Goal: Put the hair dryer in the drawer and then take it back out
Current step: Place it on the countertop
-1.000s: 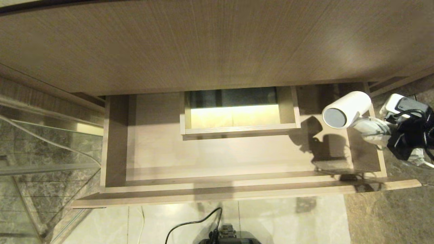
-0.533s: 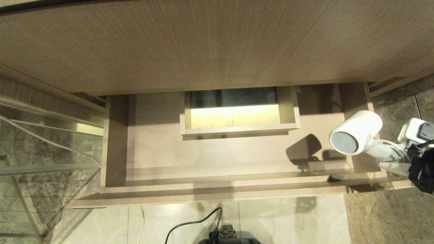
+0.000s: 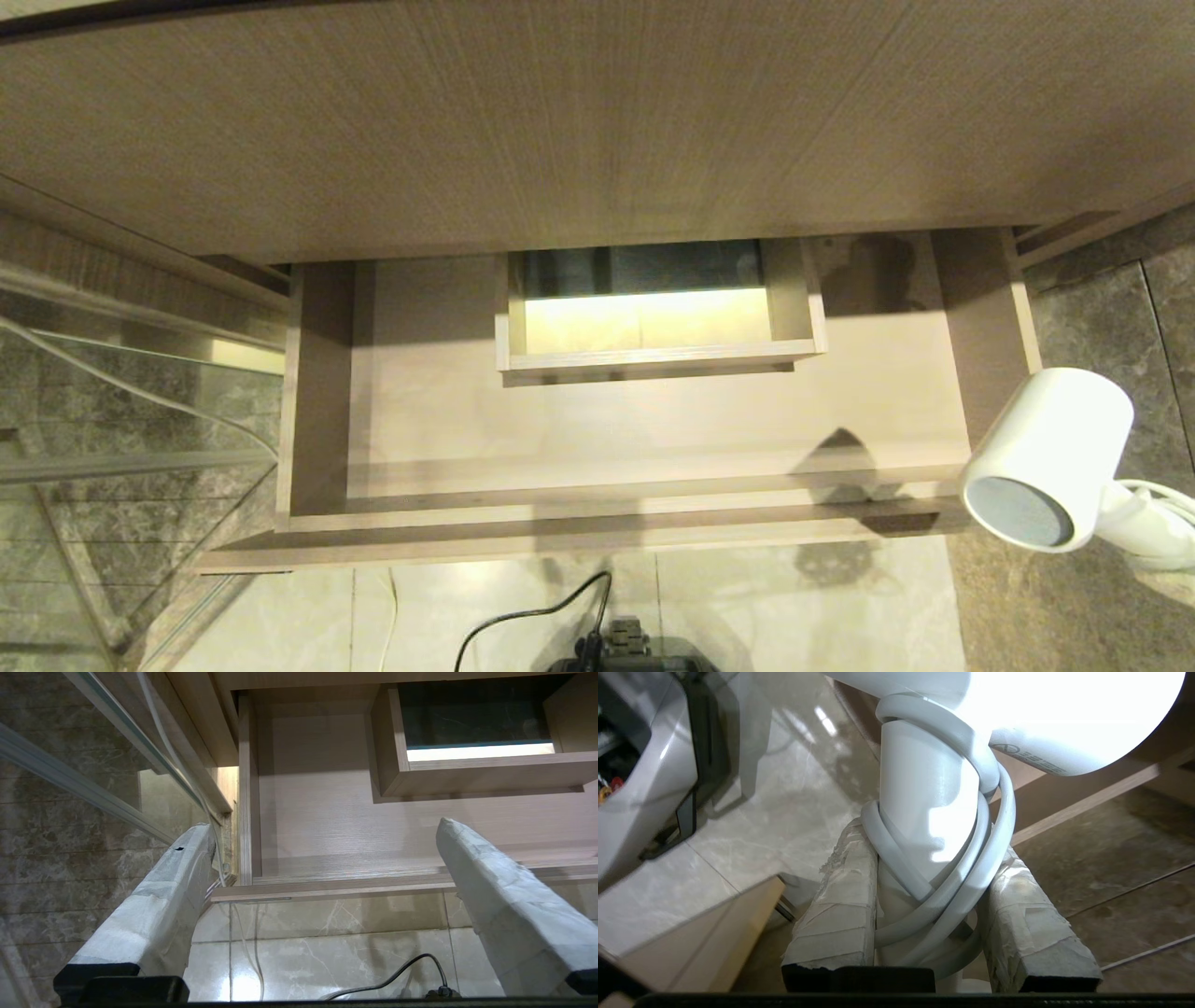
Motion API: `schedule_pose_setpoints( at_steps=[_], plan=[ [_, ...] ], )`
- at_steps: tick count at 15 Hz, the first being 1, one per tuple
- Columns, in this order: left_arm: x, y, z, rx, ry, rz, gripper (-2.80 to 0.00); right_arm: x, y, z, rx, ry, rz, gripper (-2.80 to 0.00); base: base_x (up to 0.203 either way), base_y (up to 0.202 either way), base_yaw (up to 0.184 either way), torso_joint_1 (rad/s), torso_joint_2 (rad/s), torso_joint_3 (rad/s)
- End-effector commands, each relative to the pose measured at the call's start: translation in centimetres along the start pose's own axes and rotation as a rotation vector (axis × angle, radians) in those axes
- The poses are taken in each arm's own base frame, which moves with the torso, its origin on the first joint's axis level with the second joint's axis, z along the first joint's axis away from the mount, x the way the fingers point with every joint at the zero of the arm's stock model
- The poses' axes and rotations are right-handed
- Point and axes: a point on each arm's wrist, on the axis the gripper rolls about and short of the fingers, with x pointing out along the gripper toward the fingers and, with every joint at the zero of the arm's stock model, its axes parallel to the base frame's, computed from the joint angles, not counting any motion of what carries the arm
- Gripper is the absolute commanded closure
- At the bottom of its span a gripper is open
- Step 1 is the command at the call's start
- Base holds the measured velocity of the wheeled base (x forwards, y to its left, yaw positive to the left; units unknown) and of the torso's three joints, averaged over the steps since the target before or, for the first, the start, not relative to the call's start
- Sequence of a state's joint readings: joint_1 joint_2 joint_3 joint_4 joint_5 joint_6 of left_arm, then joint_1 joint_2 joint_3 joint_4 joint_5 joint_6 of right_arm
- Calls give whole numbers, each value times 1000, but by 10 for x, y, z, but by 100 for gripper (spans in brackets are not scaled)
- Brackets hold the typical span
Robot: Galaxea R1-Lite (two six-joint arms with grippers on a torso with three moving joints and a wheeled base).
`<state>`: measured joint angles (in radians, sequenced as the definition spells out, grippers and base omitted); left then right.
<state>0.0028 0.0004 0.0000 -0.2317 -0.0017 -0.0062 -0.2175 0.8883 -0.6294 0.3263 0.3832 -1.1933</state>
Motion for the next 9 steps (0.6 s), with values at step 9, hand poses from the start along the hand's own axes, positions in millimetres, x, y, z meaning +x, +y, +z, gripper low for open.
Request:
schedule_pose_setpoints(
  at_steps=[9],
  plan=[
    [1, 0, -11, -1, 38, 1, -280, -88, -3, 39, -188, -138, -393, 0, 0, 0, 0, 0, 0, 0]
  ],
)
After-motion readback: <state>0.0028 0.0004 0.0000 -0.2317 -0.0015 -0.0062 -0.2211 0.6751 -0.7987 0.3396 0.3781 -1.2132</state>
